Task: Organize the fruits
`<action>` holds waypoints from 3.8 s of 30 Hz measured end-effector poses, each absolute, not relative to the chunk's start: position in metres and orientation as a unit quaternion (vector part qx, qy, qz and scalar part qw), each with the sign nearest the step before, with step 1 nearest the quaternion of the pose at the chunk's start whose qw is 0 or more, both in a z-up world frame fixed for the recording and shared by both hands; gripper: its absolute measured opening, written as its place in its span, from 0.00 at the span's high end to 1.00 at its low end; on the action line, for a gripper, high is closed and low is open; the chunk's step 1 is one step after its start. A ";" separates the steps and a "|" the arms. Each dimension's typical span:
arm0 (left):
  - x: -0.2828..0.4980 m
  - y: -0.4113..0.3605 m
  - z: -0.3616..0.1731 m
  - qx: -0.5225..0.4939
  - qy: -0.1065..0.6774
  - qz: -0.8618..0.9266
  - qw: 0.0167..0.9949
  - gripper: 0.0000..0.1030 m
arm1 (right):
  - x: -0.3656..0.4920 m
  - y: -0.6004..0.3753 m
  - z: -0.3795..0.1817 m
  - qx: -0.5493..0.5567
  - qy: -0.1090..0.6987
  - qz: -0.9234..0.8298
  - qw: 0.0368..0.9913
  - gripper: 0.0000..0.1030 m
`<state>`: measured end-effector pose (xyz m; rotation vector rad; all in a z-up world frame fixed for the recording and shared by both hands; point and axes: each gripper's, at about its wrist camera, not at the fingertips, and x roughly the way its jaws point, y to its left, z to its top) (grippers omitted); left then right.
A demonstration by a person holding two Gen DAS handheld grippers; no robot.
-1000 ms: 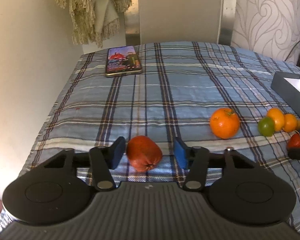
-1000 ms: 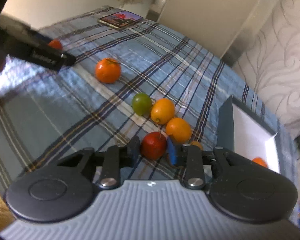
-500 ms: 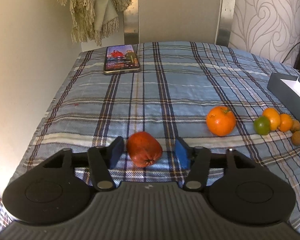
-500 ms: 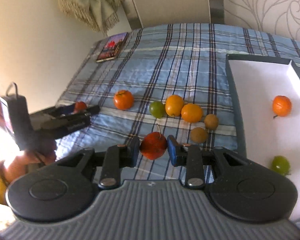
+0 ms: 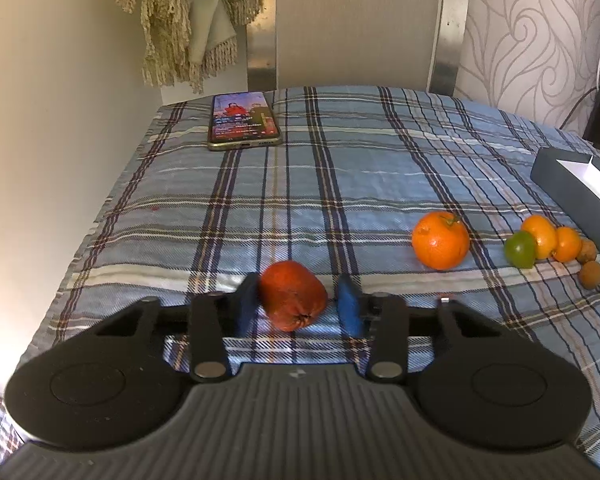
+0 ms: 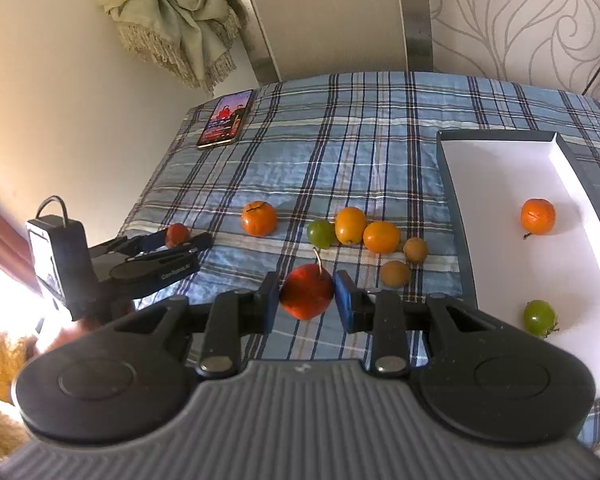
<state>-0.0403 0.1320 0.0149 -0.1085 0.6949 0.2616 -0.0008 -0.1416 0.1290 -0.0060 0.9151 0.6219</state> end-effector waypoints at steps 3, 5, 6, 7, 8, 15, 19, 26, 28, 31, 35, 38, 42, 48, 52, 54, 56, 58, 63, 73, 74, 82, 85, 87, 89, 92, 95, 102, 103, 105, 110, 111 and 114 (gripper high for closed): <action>-0.040 0.135 0.016 -0.058 0.340 0.125 0.930 0.61 | -0.003 -0.142 0.131 0.002 0.429 0.292 0.855 0.68; -0.040 0.136 0.016 -0.060 0.340 0.123 0.931 0.62 | -0.005 -0.140 0.131 0.002 0.426 0.292 0.856 0.68; -0.040 0.137 0.017 -0.062 0.340 0.122 0.930 0.62 | -0.005 -0.139 0.131 0.002 0.426 0.293 0.856 0.68; -0.041 0.138 0.017 -0.065 0.340 0.122 0.930 0.62 | -0.005 -0.137 0.131 0.001 0.426 0.294 0.855 0.68; -0.041 0.139 0.017 -0.067 0.340 0.122 0.930 0.62 | -0.005 -0.135 0.131 0.000 0.427 0.295 0.855 0.68; -0.043 0.146 0.024 -0.072 0.334 0.129 0.931 0.62 | -0.002 -0.128 0.128 -0.001 0.428 0.304 0.851 0.68; -0.045 0.146 0.030 -0.070 0.330 0.128 0.933 0.62 | -0.001 -0.126 0.125 -0.002 0.431 0.309 0.848 0.68; -0.048 0.134 0.046 -0.062 0.316 0.110 0.940 0.62 | 0.000 -0.127 0.120 -0.002 0.436 0.311 0.844 0.68; -0.047 0.129 0.050 -0.062 0.315 0.101 0.942 0.62 | -0.001 -0.129 0.118 -0.001 0.438 0.310 0.844 0.68; -0.045 0.121 0.058 -0.060 0.317 0.086 0.943 0.62 | -0.002 -0.131 0.117 -0.001 0.441 0.306 0.844 0.68; -0.037 0.110 0.067 -0.046 0.316 0.063 0.945 0.62 | -0.002 -0.138 0.116 0.002 0.442 0.294 0.847 0.68; -0.030 0.103 0.073 -0.043 0.319 0.044 0.946 0.62 | -0.002 -0.143 0.115 0.008 0.447 0.282 0.849 0.68; -0.021 0.093 0.079 -0.031 0.316 0.023 0.948 0.62 | -0.002 -0.150 0.115 0.013 0.451 0.266 0.852 0.68; -0.010 0.084 0.080 -0.019 0.315 0.000 0.949 0.62 | 0.000 -0.155 0.117 0.017 0.453 0.245 0.857 0.68; -0.001 0.081 0.078 -0.017 0.316 -0.013 0.949 0.62 | 0.003 -0.156 0.118 0.019 0.453 0.235 0.859 0.68; 0.002 0.081 0.077 -0.015 0.316 -0.015 0.949 0.62 | 0.004 -0.155 0.119 0.018 0.454 0.233 0.860 0.68; 0.004 0.080 0.076 -0.012 0.314 -0.018 0.949 0.62 | 0.006 -0.154 0.119 0.019 0.454 0.232 0.860 0.68; 0.006 0.081 0.074 -0.008 0.315 -0.018 0.949 0.62 | 0.008 -0.152 0.118 0.019 0.455 0.234 0.859 0.68; 0.009 0.083 0.074 -0.009 0.316 -0.015 0.949 0.62 | 0.011 -0.146 0.117 0.014 0.457 0.243 0.856 0.68; 0.008 0.076 0.080 -0.003 0.309 -0.007 0.951 0.62 | 0.016 -0.147 0.118 0.013 0.455 0.260 0.851 0.68; 0.008 0.076 0.080 -0.002 0.309 -0.006 0.951 0.62 | 0.017 -0.148 0.117 0.014 0.456 0.261 0.851 0.68; 0.007 0.068 0.085 0.000 0.309 -0.002 0.951 0.62 | 0.015 -0.154 0.116 0.021 0.453 0.273 0.848 0.68; 0.004 0.064 0.089 0.003 0.305 0.003 0.952 0.62 | 0.015 -0.158 0.118 0.027 0.447 0.278 0.850 0.68; 0.002 0.062 0.092 0.003 0.304 0.004 0.953 0.62 | 0.015 -0.161 0.119 0.030 0.443 0.281 0.851 0.68; 0.000 0.060 0.094 0.001 0.304 0.007 0.953 0.62 | 0.014 -0.164 0.119 0.034 0.440 0.286 0.851 0.68; -0.006 0.056 0.097 -0.001 0.304 0.013 0.953 0.62 | 0.013 -0.170 0.119 0.037 0.434 0.292 0.851 0.68; -0.012 0.051 0.101 -0.001 0.303 0.018 0.953 0.62 | 0.012 -0.177 0.119 0.038 0.428 0.296 0.853 0.68; -0.025 0.042 0.108 -0.012 0.302 0.023 0.953 0.62 | 0.007 -0.191 0.119 0.047 0.412 0.310 0.856 0.68; -0.026 0.041 0.108 -0.015 0.305 0.025 0.952 0.62 | 0.005 -0.192 0.119 0.048 0.410 0.312 0.856 0.68; -0.027 0.040 0.108 -0.023 0.313 0.028 0.949 0.62 | 0.003 -0.196 0.118 0.049 0.405 0.315 0.857 0.68; -0.028 0.035 0.109 -0.023 0.320 0.037 0.947 0.62 | 0.000 -0.205 0.117 0.056 0.391 0.317 0.862 0.68; -0.028 0.033 0.110 -0.022 0.319 0.037 0.947 0.62 | 0.000 -0.208 0.117 0.058 0.389 0.317 0.863 0.68; -0.026 0.031 0.111 -0.024 0.320 0.039 0.946 0.62 | -0.001 -0.214 0.116 0.063 0.384 0.317 0.865 0.68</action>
